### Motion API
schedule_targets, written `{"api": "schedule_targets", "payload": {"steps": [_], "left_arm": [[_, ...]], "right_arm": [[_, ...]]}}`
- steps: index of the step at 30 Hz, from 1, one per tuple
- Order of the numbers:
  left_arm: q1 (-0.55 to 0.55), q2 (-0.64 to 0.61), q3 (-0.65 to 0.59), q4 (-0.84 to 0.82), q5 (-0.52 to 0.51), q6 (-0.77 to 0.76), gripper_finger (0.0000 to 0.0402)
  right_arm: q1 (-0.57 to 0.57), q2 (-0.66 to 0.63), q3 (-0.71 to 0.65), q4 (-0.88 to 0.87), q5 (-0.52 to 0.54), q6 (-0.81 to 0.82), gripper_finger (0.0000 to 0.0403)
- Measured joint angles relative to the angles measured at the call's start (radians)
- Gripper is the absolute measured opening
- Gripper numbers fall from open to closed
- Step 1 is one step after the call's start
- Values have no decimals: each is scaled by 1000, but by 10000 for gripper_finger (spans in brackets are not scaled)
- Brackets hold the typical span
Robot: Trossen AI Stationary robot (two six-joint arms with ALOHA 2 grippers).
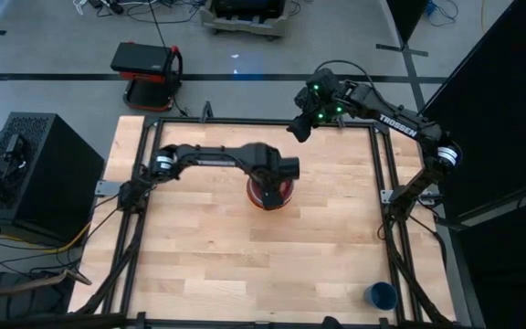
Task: Nest bowls inside each other
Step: Put the orange cup to the left of the stacked bowls
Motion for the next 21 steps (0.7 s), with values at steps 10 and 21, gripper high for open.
{"api": "schedule_targets", "payload": {"steps": [10,21], "left_arm": [[9,-11,91,-29,-17,2,30],[43,-37,241,-139,-39,3,2]], "right_arm": [[-1,0,0,0,-11,-1,159],[-2,0,0,0,-13,-2,158]]}}
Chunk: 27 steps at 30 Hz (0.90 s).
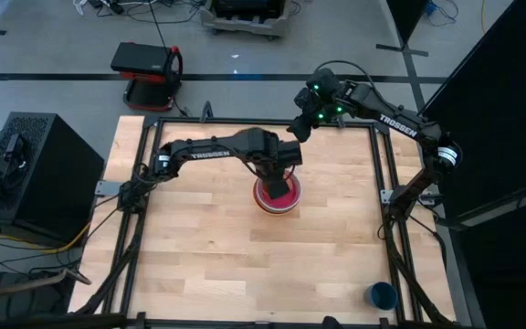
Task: Nest bowls inside each other
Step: Put the orange cup to the left of the stacked bowls
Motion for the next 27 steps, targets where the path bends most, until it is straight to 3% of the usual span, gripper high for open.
{"api": "schedule_targets", "payload": {"steps": [4,13,27], "left_arm": [[16,-54,9,-134,-4,-24,0],[49,-161,-28,-129,66,-80,0],[52,-245,-111,-33,-172,-120,0]], "right_arm": [[-1,0,0,1,-1,0,152],[0,0,0,-2,-4,5,170],[-1,-1,0,-38,-6,-1,159]]}}
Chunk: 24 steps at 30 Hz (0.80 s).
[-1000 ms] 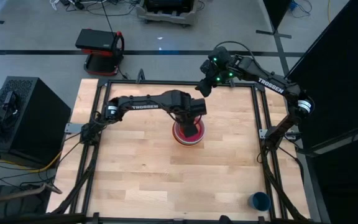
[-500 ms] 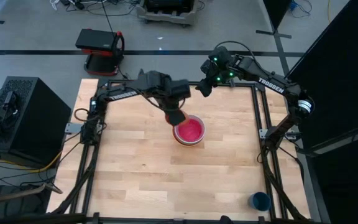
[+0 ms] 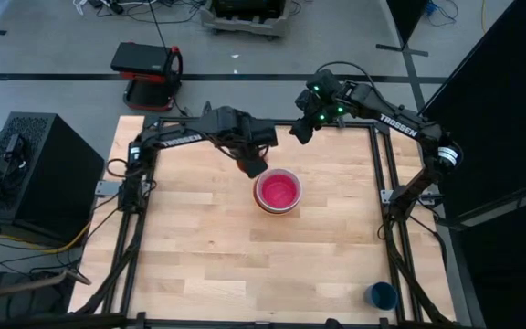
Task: Nest bowls inside each other
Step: Put the orange cup to the left of the stacked bowls
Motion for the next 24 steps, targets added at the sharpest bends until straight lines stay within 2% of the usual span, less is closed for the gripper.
{"api": "schedule_targets", "payload": {"steps": [5,10,15,17,24], "left_arm": [[-2,-47,-42,59,-76,-29,0],[-9,-170,-220,147,-78,-102,0],[-21,-330,-502,297,26,-227,0],[-20,-376,-578,310,84,-271,0],[13,-347,-619,225,226,-266,0]], "right_arm": [[0,0,0,-9,0,-3,160],[0,0,0,11,-1,-5,170],[0,0,0,16,-1,-5,174],[0,0,0,17,-1,-5,172],[0,0,0,20,-1,-3,162]]}}
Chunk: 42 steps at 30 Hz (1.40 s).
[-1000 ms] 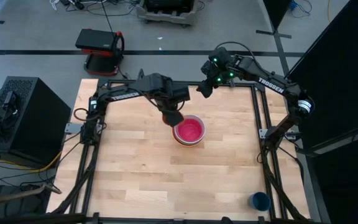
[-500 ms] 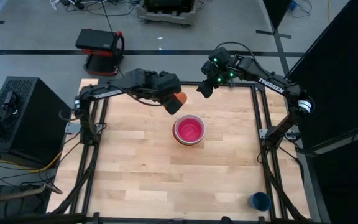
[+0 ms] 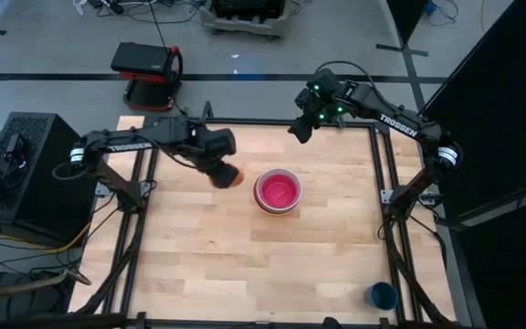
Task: Nest bowls inside each other
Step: Put the orange cup to the left of the stacked bowls
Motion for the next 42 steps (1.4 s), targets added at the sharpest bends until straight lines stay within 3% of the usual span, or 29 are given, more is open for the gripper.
{"api": "schedule_targets", "payload": {"steps": [10,21,42], "left_arm": [[47,47,-55,-119,195,14,0],[69,209,-55,-62,214,113,0],[102,333,-55,-7,225,183,0]], "right_arm": [[0,0,0,4,0,3,149],[0,0,0,-1,-24,10,169],[0,0,0,-4,-23,6,157]]}}
